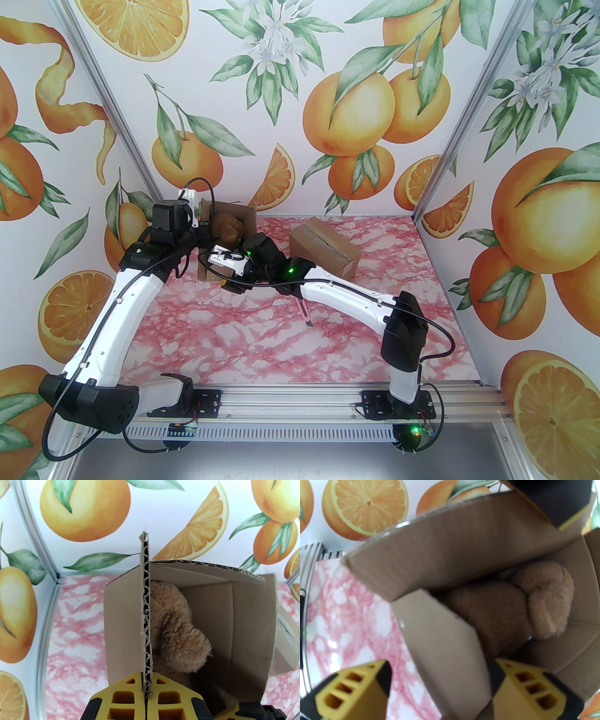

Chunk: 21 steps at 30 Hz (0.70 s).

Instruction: Unpack the express box

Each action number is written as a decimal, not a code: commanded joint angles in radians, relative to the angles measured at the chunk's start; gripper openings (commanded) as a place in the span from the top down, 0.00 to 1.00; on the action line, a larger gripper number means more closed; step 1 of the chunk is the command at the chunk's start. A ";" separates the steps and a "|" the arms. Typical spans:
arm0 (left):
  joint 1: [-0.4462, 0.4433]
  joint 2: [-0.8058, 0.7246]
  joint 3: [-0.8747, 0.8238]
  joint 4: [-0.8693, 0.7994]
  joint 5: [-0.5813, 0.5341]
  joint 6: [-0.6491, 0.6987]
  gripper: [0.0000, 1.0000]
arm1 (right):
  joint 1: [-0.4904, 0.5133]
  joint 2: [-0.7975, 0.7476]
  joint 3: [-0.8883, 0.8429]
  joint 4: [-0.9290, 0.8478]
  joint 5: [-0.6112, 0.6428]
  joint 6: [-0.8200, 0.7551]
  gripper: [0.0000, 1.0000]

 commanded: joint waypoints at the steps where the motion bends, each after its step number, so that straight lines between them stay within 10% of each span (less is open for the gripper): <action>1: -0.005 -0.036 0.007 0.130 -0.019 -0.036 1.00 | 0.024 -0.045 -0.042 0.006 -0.018 -0.019 0.27; 21: -0.005 0.009 0.030 0.170 -0.024 -0.062 1.00 | 0.037 -0.121 -0.224 0.109 -0.088 0.008 0.31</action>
